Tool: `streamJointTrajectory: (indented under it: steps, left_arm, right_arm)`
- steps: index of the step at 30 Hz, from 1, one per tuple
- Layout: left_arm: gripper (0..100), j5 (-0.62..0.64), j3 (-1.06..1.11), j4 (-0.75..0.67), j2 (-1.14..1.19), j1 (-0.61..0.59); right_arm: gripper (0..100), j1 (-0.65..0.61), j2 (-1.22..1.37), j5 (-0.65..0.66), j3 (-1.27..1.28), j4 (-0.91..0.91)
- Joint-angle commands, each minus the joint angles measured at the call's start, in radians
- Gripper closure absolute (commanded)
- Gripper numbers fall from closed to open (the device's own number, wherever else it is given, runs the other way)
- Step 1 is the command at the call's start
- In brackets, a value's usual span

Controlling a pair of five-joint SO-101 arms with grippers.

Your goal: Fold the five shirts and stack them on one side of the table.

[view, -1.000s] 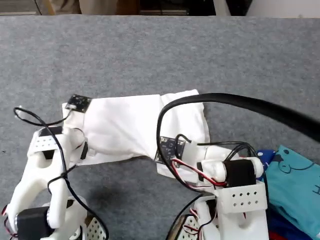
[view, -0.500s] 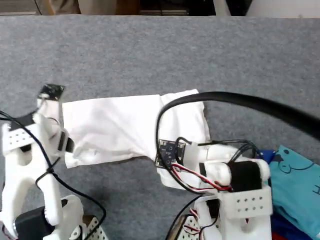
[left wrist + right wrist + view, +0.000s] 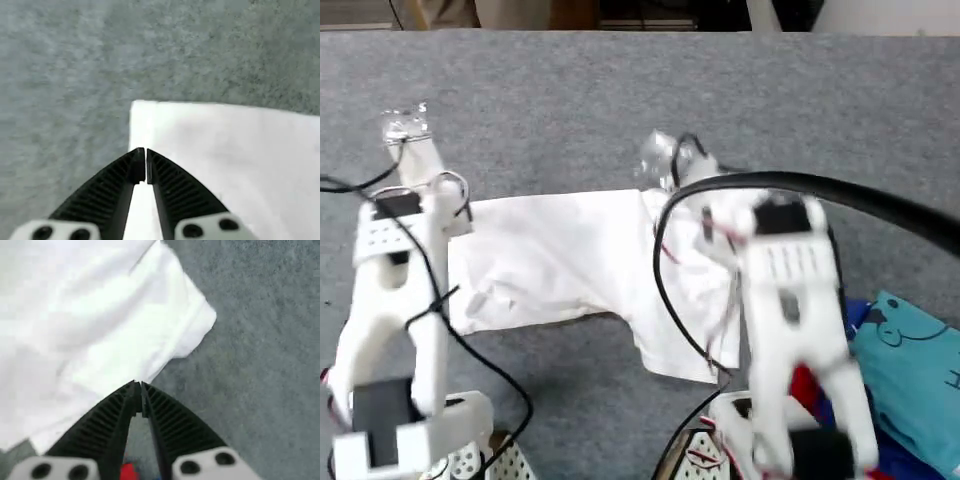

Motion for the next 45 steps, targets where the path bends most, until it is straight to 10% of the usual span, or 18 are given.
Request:
streamJointTrajectory:
  steps: [1, 17, 35, 45]
  left_arm:
    - [98, 0.066, -0.014, -0.103, 0.116, 0.044]
    - [98, 0.061, -0.491, 0.212, 0.611, -0.138]
    - [98, -0.035, -1.131, 0.784, 0.702, -0.081]
    - [98, -0.187, -0.585, 0.733, 0.298, -0.064]
  right_arm:
    - [99.3, -0.033, 0.271, -0.097, -0.222, -0.043]
    - [99.3, 0.134, 1.133, -0.130, -0.914, 0.021]
    - [99.4, 0.027, 1.087, -0.064, -1.540, 0.562]
    - [99.4, 0.004, 0.808, -0.100, -1.202, 0.548]
